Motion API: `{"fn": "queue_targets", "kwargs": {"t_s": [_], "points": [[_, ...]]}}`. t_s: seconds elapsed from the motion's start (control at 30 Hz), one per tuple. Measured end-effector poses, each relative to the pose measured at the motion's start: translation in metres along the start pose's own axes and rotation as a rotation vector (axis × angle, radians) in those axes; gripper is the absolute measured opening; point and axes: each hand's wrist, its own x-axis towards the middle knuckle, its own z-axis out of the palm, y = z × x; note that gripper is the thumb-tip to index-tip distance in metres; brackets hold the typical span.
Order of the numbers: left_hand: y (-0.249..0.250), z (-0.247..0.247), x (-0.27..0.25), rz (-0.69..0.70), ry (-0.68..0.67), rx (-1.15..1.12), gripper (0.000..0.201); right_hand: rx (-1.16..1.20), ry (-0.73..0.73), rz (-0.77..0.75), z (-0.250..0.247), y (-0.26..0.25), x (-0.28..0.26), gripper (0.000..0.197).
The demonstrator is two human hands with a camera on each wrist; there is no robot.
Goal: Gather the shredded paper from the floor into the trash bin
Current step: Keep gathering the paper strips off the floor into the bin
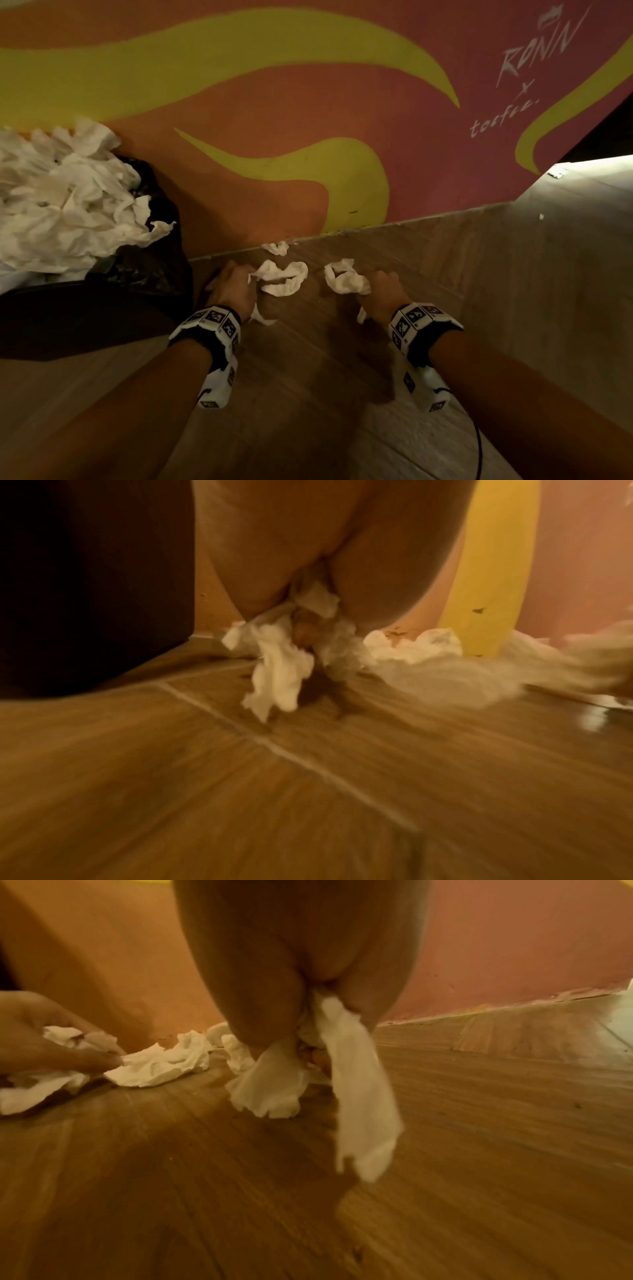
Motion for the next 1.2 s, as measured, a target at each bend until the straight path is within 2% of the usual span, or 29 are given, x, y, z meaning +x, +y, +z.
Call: {"fn": "queue_targets", "kwargs": {"t_s": [0.1,0.17,0.23,0.33,0.4,0.47,0.53,0.63,0.7,0.8,0.9,1.0,1.1,1.2], "points": [[0.001,0.000,-0.008,0.008,-0.020,-0.030,0.027,0.098,0.078,-0.072,-0.003,-0.004,-0.003,0.025],[0.003,0.000,-0.016,-0.017,0.002,-0.078,0.036,0.274,0.151,-0.101,-0.006,-0.005,-0.005,0.028],[0.005,-0.002,-0.024,-0.067,0.014,-0.139,0.042,0.343,0.194,-0.143,-0.010,-0.010,-0.003,0.023],[0.007,-0.007,-0.039,-0.110,0.054,-0.288,0.025,0.372,0.202,-0.238,-0.015,-0.028,0.002,0.024],[0.008,-0.008,-0.048,-0.130,0.084,-0.366,0.009,0.320,0.170,-0.327,-0.013,-0.044,0.006,0.028],[0.007,-0.011,-0.051,-0.103,0.127,-0.393,0.015,0.181,0.081,-0.362,-0.005,-0.060,0.007,0.035],[0.004,-0.016,-0.048,-0.020,0.148,-0.416,0.019,0.113,0.006,-0.395,0.005,-0.070,0.007,0.038],[0.002,-0.022,-0.038,0.109,0.126,-0.384,0.035,-0.079,-0.178,-0.371,0.027,-0.078,0.008,0.068],[0.007,-0.023,-0.026,0.148,0.125,-0.358,0.033,-0.064,-0.230,-0.341,0.040,-0.078,0.008,0.063],[0.025,-0.022,-0.006,0.210,0.078,-0.317,0.040,0.035,-0.197,-0.342,0.046,-0.071,0.007,0.055],[0.039,-0.015,0.009,0.286,-0.049,-0.131,0.058,0.053,-0.150,-0.328,0.046,-0.057,-0.001,0.046],[0.041,-0.002,0.013,0.241,-0.218,0.124,0.070,0.071,-0.128,-0.351,0.043,-0.043,-0.010,0.049],[0.039,0.002,0.009,0.235,-0.215,0.292,0.057,0.067,-0.189,-0.337,0.029,-0.032,-0.013,0.044],[0.035,-0.002,-0.003,0.190,-0.264,0.165,0.043,0.100,-0.205,-0.275,0.016,-0.025,-0.017,0.044]]}}
